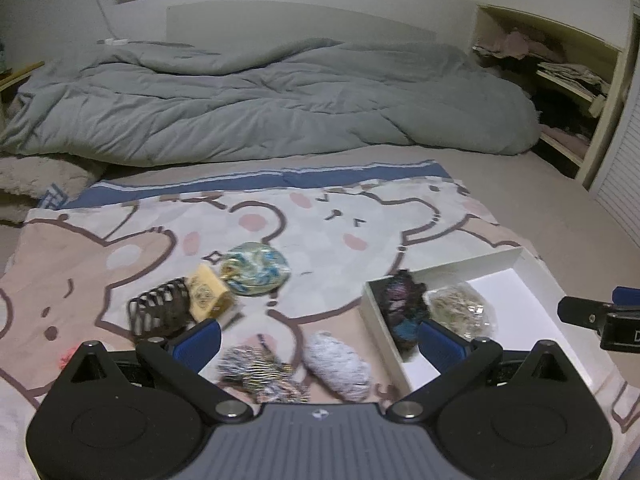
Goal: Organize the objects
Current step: 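Withdraw both tools from the box back toward the remaining items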
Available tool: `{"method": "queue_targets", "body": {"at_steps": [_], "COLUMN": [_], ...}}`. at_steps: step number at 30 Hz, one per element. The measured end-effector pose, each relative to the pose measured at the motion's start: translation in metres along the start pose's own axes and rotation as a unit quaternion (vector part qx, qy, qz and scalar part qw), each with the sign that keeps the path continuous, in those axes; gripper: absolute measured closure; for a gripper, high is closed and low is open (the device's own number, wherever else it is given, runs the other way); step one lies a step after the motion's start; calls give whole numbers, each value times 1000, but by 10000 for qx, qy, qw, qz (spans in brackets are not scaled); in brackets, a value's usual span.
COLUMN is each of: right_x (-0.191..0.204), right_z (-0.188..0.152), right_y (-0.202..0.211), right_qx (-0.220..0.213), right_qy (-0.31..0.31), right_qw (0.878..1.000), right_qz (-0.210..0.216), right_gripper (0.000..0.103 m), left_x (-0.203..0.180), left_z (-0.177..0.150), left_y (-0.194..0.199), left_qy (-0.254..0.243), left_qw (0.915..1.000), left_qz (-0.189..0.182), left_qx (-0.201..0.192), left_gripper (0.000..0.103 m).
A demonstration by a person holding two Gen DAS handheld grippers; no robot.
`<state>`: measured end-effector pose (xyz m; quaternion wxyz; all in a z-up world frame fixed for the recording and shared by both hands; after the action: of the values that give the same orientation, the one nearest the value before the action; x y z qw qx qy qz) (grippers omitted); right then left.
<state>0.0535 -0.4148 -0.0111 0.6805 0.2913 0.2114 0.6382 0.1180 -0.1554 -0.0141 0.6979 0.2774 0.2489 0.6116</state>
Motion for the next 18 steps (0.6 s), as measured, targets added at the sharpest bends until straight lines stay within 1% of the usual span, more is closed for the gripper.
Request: {"method": "queue_targets", "body": {"at_steps": [8, 18], "right_x": [36, 92], "right_z": [5, 12], "right_y": [-10, -22], "right_qx": [39, 67], "right_qy": [200, 536], "right_qw": [9997, 9976], "right_qz": [157, 440], "right_gripper": [0, 0], "left_x": [51, 115], "left_z": [0, -8], "left_y": [2, 7], "left_qy": [306, 601], "left_qw": [9990, 9956], "left_qz": [323, 719], "left_qx": [-31, -11], "left_gripper": [0, 0]}}
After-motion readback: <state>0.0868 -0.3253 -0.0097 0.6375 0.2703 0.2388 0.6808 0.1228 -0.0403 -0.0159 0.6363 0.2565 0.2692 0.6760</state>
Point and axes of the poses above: each gripper's, at about its wrist camera, not at the fingertips, and y roughly against the way its jaws point, x to its left, z to its top, the point moved 1 cm from there along -y, roughly the way its jaws point, and after that the axes turned 6 degrees about z, right-handed, at the moved point
